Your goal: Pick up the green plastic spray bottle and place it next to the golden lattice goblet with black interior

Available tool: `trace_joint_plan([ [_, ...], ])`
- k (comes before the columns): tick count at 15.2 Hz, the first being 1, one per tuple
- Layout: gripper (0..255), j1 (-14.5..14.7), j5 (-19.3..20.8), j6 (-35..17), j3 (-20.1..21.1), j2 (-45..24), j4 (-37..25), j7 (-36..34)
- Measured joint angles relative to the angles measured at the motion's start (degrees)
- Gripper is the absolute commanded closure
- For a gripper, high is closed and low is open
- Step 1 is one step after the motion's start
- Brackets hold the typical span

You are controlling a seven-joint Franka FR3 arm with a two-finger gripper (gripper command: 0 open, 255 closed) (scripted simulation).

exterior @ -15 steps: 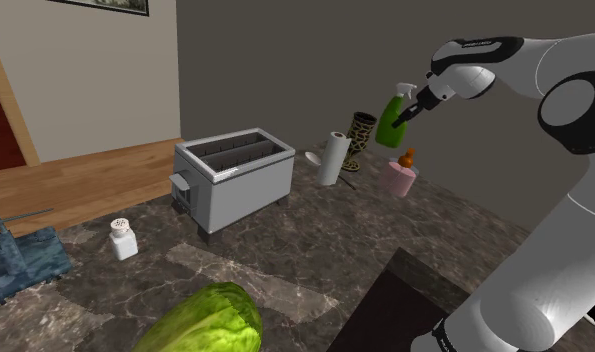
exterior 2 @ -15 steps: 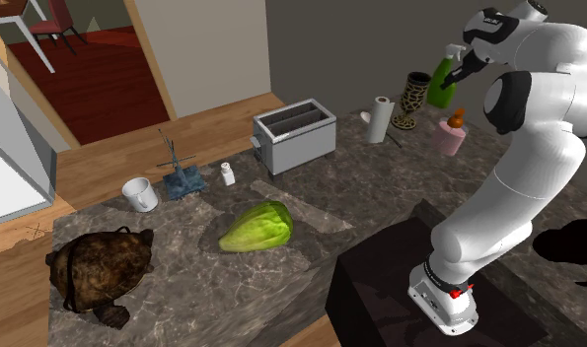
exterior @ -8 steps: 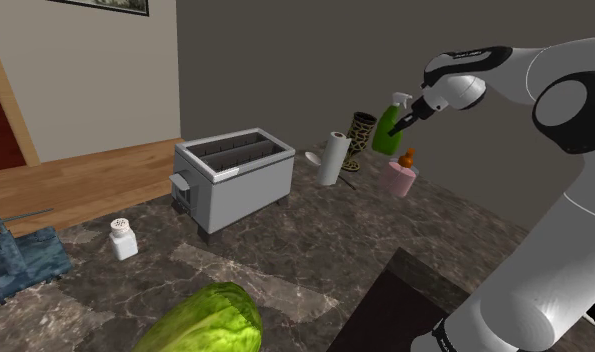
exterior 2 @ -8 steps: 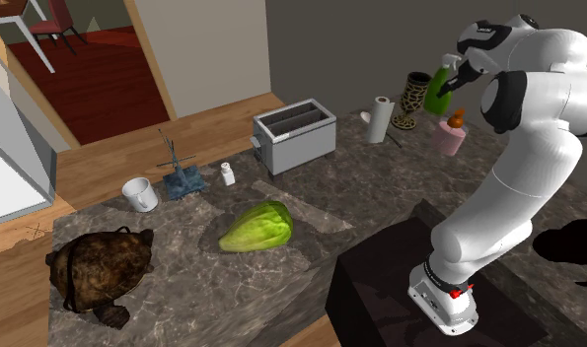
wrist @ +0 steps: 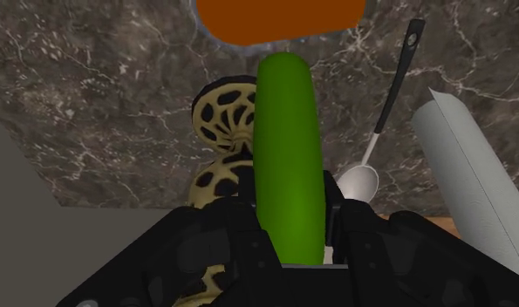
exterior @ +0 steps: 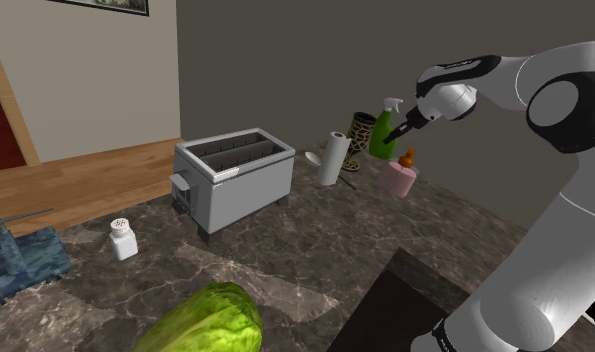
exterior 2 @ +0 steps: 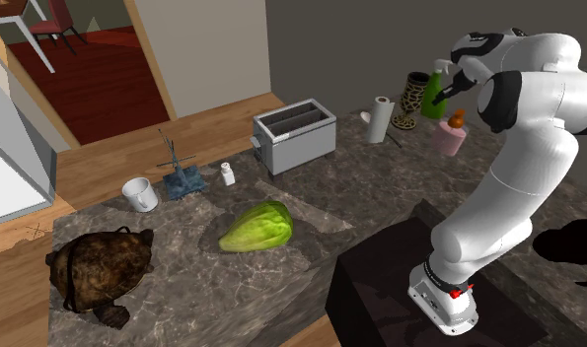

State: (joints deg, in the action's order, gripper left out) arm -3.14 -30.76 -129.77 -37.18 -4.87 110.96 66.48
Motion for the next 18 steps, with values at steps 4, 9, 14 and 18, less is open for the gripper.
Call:
trace_joint_plan([
  [4, 255, -0.25, -1.94, -2.04, 0.23, -1.51, 1.92, 2.01],
  [9, 255, -0.67, -4.93, -4.59, 0.72, -3.43, 3.83, 4.91],
  [14, 255, -1.38, -8.44, -6.73, 1.44, -5.77, 4.96, 8.18],
  [18, 255, -1.68, -10.33, -8.11, 1.92, -6.63, 5.52, 9.91],
])
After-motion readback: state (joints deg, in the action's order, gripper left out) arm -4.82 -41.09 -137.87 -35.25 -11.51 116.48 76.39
